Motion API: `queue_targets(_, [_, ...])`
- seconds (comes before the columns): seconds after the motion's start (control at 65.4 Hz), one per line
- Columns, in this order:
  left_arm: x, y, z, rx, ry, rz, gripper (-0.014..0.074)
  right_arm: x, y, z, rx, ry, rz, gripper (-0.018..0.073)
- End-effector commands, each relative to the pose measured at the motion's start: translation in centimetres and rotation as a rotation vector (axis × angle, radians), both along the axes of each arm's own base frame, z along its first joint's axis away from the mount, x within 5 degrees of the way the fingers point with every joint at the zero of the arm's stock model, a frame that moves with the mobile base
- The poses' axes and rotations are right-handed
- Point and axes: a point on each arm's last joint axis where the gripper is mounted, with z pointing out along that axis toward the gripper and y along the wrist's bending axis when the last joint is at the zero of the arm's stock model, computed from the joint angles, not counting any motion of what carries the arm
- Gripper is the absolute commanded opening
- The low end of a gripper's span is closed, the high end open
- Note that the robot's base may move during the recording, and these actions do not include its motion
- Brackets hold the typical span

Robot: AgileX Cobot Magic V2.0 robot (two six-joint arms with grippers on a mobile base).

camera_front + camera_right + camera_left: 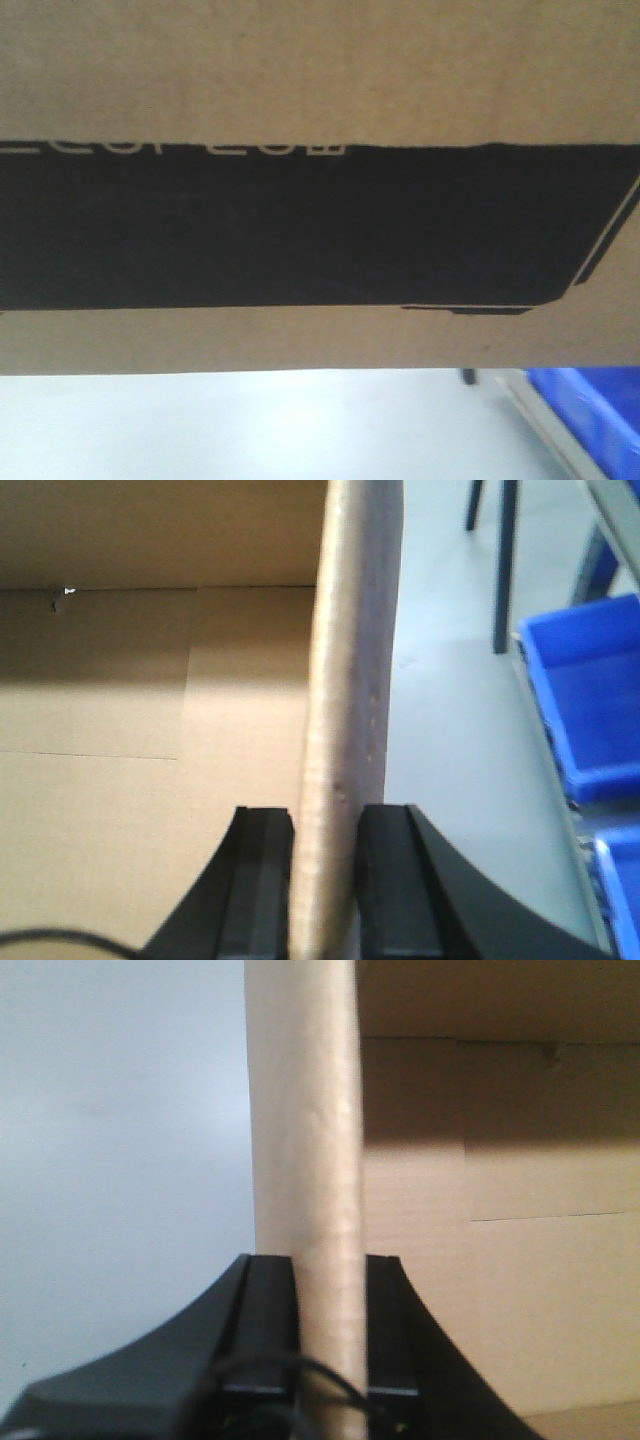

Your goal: Grab box from left shelf to table start

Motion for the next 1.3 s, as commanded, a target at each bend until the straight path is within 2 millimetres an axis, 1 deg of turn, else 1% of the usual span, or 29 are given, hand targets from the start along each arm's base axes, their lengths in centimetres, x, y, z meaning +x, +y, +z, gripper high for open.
queue_targets(0.0, [-0.64, 0.65, 1.58, -0.041, -0.088, -0.025, -0.0097, 0.21, -0.76, 1.81, -0.034, -0.156, -0.029, 0.0058])
queue_targets(1.284, [-0.71, 0.51, 1.52, -0.052, -0.077, -0.036, -0.0097, 0.20, -0.78, 1.78, -0.035, -0.153, -0.030, 0.0058])
